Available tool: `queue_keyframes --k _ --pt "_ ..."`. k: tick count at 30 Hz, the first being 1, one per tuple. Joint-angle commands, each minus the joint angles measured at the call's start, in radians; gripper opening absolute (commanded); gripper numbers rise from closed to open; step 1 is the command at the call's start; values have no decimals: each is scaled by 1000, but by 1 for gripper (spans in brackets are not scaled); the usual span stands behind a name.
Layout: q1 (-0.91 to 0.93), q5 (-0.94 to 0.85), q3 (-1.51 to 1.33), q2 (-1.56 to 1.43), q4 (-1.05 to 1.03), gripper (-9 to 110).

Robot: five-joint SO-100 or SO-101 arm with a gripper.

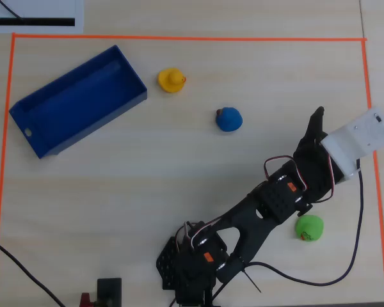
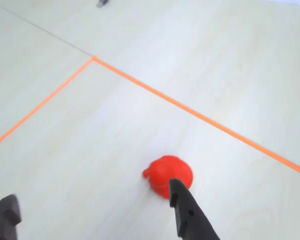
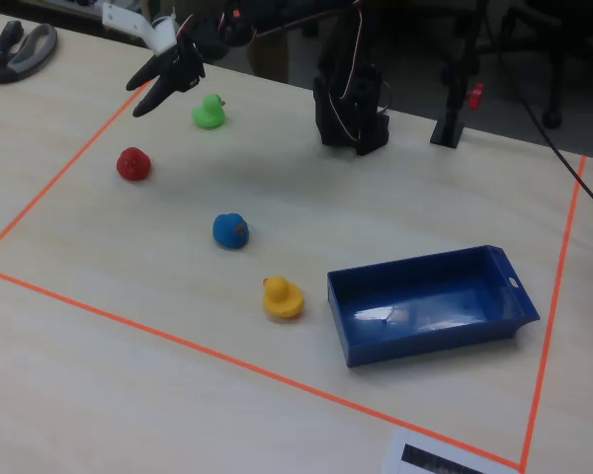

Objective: Grasp red duck and put it into box.

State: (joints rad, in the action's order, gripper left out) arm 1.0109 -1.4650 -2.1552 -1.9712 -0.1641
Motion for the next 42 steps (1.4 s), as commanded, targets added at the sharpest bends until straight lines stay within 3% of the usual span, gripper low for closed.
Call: queue_keyframes --k 1,42 --pt "31 0 -72 66 245 41" --pt "71 -9 101 588 310 41"
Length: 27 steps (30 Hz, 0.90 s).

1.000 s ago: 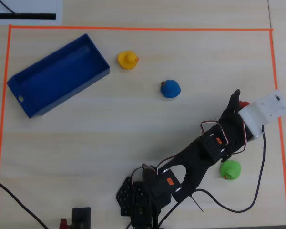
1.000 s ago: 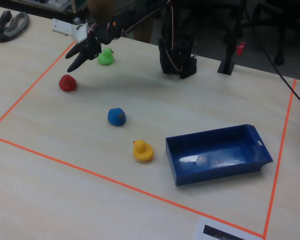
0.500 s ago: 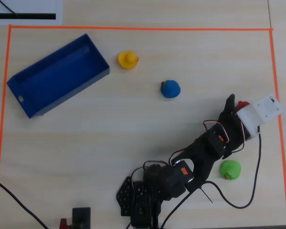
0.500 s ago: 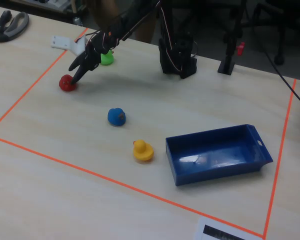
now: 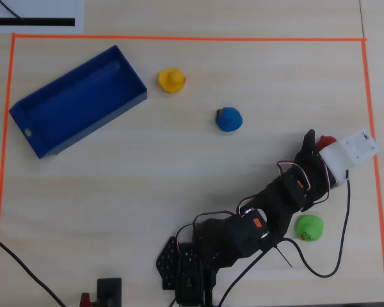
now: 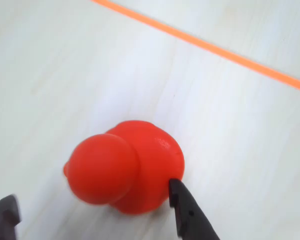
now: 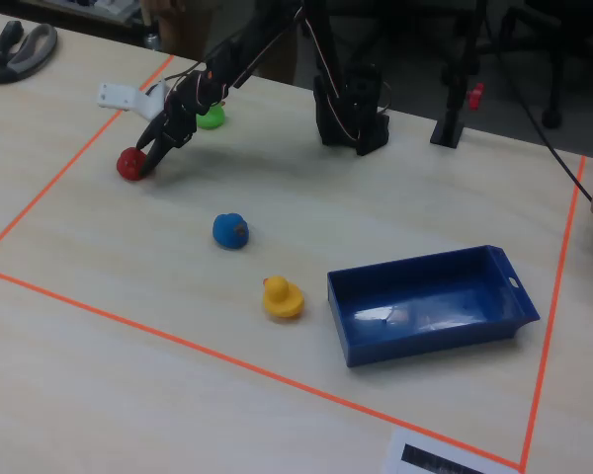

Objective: Grasp red duck and put it into box.

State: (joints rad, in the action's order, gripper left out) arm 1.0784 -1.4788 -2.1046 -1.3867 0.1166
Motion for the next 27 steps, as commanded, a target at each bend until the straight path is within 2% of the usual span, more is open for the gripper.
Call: queue_keyframes --k 1,12,14,15,16,17,22,27 --pt "3 6 57 11 29 41" --pt "2 15 124 84 28 39" --pt "0 14 126 87 28 31" --pt "0 15 126 87 31 20" --pt "0 18 121 87 44 4" --pt "0 23 110 87 63 0" --pt "3 12 58 72 138 0" --pt "3 34 58 25 97 0"
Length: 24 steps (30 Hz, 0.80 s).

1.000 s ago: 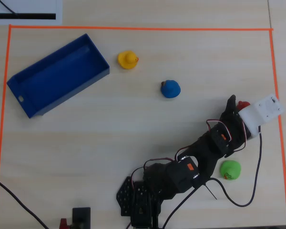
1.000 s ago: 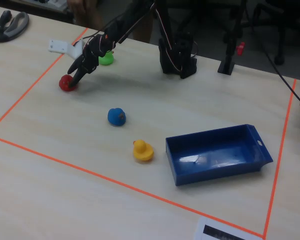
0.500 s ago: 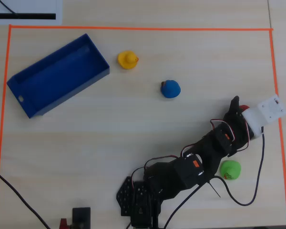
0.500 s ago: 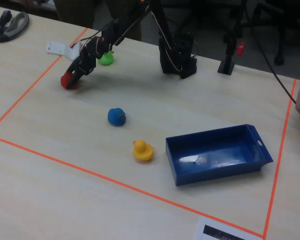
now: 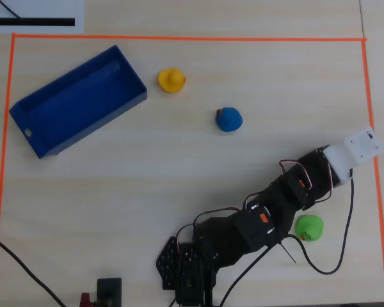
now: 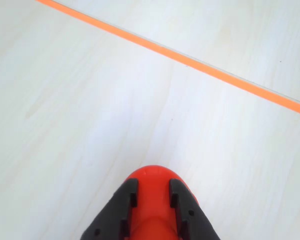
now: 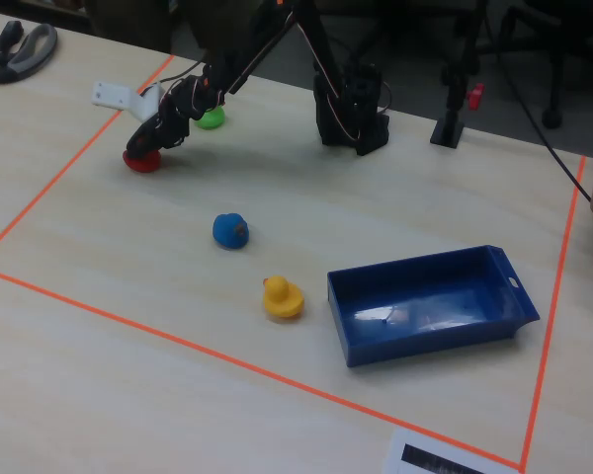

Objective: Grasp red duck and put it into box.

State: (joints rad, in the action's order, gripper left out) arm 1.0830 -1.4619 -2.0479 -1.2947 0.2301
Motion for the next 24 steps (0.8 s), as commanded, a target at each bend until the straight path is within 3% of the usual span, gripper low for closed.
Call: queue_keyframes --k 1,8,15,24 --pt "-2 23 -3 -78 -23 0" --pt "-28 124 8 -212 -123 0" --pt "-198 367 391 -426 -851 0" --pt "-776 715 634 -561 -1474 0"
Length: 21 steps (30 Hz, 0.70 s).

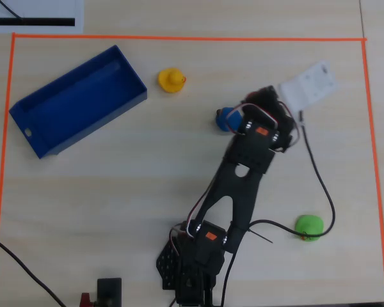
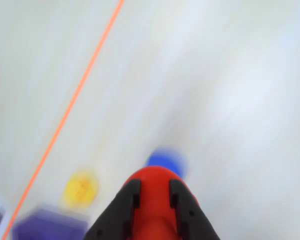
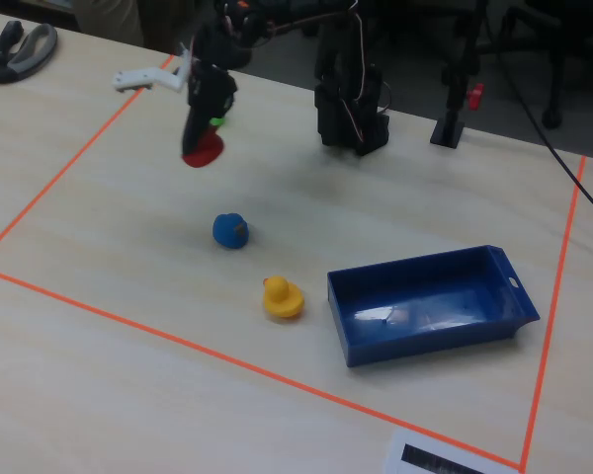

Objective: Grasp red duck and put it into box.

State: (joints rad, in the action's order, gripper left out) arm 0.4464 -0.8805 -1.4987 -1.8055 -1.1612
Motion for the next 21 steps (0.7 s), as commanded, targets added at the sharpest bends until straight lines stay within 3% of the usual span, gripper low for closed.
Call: queue_keyframes --k 1,9,21 --pt "-210 170 97 -46 -114 0" --pt "-612 374 121 126 -115 0" --pt "-904 476 468 494 -72 0"
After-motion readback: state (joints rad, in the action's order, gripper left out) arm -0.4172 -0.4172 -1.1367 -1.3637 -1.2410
